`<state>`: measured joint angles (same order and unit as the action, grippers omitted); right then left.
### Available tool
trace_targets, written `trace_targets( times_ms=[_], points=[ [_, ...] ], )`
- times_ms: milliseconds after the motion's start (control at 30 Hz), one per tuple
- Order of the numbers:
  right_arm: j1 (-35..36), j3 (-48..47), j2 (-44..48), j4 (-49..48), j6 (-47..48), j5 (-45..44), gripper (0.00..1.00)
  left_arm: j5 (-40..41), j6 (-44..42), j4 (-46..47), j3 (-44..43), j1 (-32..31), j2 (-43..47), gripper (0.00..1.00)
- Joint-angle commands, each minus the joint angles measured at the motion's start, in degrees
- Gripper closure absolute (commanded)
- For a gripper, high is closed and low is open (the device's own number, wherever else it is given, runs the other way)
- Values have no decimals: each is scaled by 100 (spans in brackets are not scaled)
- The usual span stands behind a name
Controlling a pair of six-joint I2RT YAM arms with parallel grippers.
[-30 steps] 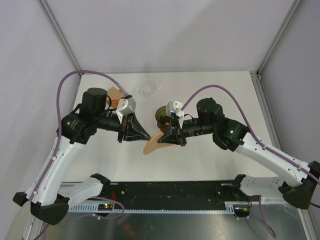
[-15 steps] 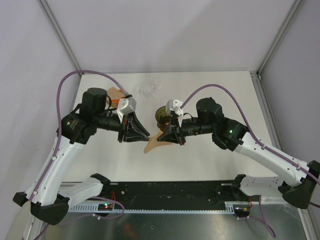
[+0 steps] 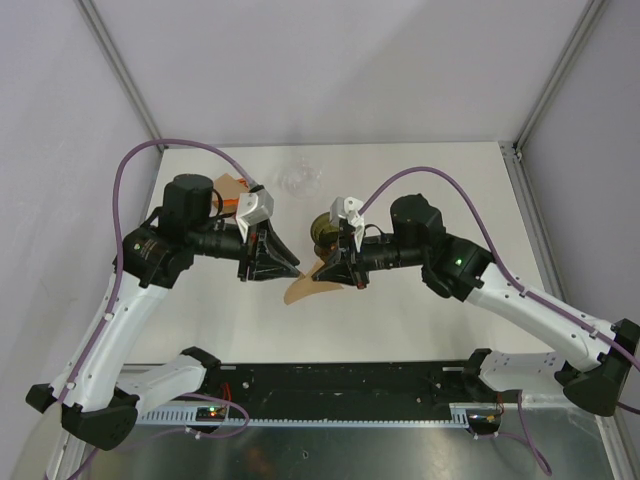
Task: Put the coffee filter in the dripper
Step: Place the coffee filter in the coffee dripper.
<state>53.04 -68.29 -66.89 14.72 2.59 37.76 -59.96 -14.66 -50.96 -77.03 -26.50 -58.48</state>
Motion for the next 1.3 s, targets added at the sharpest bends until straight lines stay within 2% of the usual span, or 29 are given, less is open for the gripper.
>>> trace_targets(
  times_ms=[0, 333, 800, 867, 1267],
  points=[
    [-62, -227, 24, -124, -98, -151, 100, -355, 137, 186, -164, -15, 56, 66],
    [-148, -228, 40, -178, -199, -201, 100, -437, 171, 189, -108, -4, 45, 64],
    [-152, -221, 89, -18, -157, -90, 100, -82, 64, 177, -338, 29, 23, 59],
    [-149, -224, 106, -1, -148, -72, 100, -109, 56, 175, -330, 37, 15, 62],
    [-148, -219, 130, 16, -121, 31, 100, 204, -41, 162, -401, 67, -12, 96]
  ],
)
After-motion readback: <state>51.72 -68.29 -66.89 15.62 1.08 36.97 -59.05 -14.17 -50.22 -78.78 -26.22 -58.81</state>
